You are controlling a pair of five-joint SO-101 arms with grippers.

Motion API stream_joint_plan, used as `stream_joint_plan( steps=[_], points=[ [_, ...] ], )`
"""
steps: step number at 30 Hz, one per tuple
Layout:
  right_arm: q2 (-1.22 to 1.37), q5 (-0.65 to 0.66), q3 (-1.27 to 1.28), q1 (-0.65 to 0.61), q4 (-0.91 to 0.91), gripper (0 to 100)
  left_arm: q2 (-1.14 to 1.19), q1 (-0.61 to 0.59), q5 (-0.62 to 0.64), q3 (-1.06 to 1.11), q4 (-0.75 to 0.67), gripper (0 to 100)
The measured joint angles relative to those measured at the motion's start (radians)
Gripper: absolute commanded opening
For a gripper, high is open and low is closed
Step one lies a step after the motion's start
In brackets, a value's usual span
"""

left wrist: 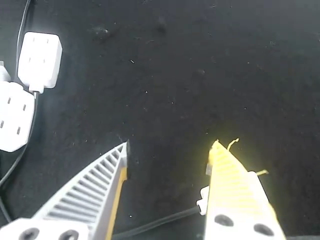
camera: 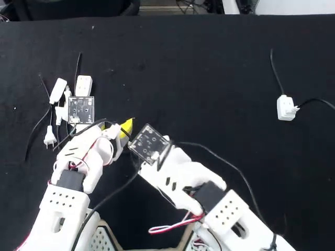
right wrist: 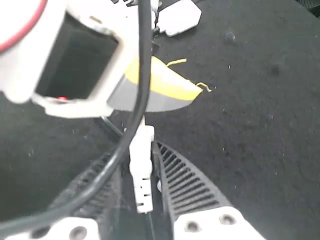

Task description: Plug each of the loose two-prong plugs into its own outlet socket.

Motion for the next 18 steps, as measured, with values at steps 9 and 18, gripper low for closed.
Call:
stream_joint_plan(
  steps=[9,18],
  points=[
    [-0.051,-0.103,0.003,0.008,0.002,1.1,-0.002,0.002,0.000,-0.005,-0.003,26],
    [-0.051,-0.169,0.003,0.008,0.002,1.1,-0.002,0.002,0.000,-0.005,-0.012,26]
  ],
)
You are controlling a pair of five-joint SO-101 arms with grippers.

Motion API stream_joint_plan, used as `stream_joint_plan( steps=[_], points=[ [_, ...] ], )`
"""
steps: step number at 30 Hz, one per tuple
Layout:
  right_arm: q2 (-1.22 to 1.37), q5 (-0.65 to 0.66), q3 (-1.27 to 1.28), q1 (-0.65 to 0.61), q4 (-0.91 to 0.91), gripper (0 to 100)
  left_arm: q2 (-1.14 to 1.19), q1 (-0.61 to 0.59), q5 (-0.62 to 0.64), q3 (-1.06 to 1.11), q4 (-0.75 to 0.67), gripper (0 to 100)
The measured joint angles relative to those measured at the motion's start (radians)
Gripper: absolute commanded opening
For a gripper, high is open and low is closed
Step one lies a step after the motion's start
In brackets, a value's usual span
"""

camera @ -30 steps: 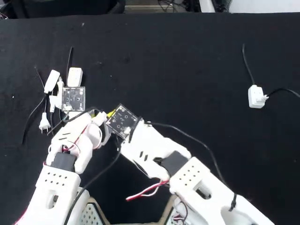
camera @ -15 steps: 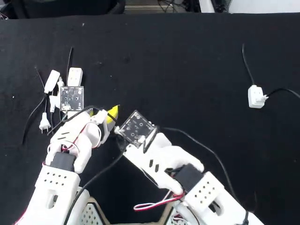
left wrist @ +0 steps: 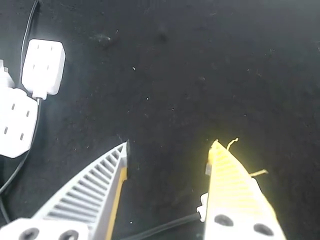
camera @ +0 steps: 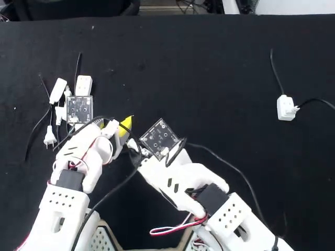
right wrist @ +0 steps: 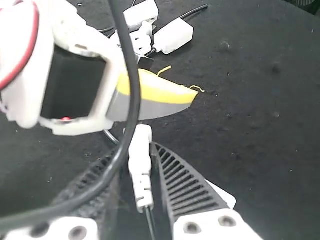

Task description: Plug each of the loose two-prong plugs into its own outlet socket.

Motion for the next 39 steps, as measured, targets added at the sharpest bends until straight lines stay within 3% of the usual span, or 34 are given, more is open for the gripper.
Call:
stream_joint_plan(
  steps=[9,22,28,39],
  points=[
    [0.000,-0.078,0.000,0.000,0.000,1.1,0.000,0.000,0.000,0.017,-0.012,26],
    [0.008,-0.086,-0.002,0.044,0.000,1.1,-0.006,0.000,0.000,0.029,-0.018,26],
    [0.259,-0.066,-0.097,0.199,0.008,1.1,-0.015,0.006,-0.005,0.057,-0.009,26],
    [0.761,-0.034,-0.516,0.316,0.307,1.1,0.002,0.014,-0.006,0.060,-0.006,26]
  ],
)
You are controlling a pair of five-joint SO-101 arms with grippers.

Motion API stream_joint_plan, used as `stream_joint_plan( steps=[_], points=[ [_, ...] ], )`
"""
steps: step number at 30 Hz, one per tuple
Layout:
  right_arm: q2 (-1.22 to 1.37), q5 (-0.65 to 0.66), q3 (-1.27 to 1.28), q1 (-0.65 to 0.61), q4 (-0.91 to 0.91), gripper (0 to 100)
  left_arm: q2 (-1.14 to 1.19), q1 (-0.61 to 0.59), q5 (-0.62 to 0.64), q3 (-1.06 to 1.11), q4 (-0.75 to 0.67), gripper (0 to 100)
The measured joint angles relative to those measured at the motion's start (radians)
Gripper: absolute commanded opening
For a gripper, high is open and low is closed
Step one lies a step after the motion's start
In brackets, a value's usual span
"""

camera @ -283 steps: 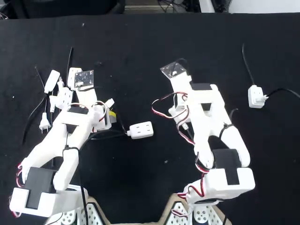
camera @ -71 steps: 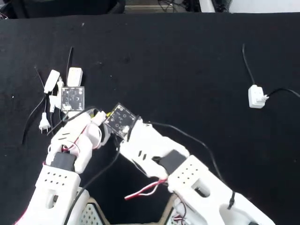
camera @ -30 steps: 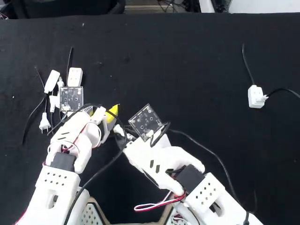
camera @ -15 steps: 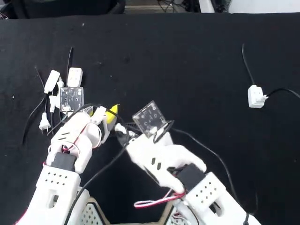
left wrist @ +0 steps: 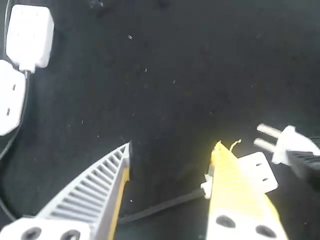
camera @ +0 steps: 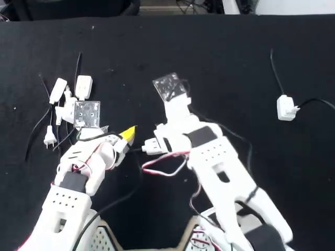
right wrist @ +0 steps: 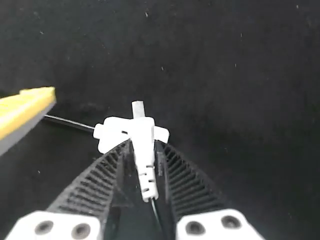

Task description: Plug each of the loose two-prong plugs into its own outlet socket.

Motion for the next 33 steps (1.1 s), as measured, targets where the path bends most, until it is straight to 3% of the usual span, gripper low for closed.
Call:
stream_joint_plan(
  steps=[11,23,33],
  points=[
    [0.071,0.000,-0.252,0.051,0.256,1.1,0.002,-0.002,0.000,0.000,0.000,26],
    [0.546,-0.031,-0.755,0.054,0.684,1.1,0.002,-0.029,0.000,0.000,0.000,26],
    [0.783,-0.068,-0.967,0.054,0.818,1.1,0.002,-0.029,0.000,0.000,0.000,26]
  ],
)
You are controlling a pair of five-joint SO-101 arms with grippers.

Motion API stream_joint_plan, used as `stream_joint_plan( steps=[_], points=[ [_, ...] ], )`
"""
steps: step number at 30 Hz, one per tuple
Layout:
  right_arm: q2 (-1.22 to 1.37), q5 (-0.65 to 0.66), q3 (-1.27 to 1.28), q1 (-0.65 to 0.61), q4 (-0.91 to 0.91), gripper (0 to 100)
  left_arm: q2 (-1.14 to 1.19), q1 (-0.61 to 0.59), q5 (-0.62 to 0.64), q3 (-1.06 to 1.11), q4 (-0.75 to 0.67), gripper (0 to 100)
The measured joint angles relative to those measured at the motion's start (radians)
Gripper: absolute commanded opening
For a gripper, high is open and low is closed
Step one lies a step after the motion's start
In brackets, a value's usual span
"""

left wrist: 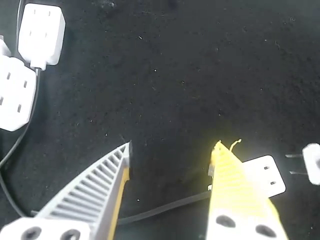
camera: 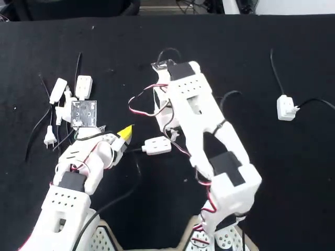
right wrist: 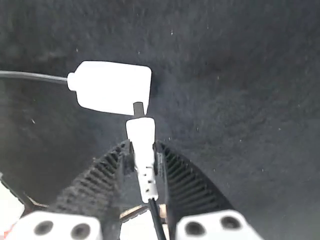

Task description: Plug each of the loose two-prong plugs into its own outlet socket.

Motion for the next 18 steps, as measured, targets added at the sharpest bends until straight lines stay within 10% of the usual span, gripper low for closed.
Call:
stream_joint_plan(
  steps=[18],
  points=[
    [0.120,-0.057,-0.021,-0.057,0.000,1.1,0.000,0.000,0.000,0.000,0.000,26]
  ],
)
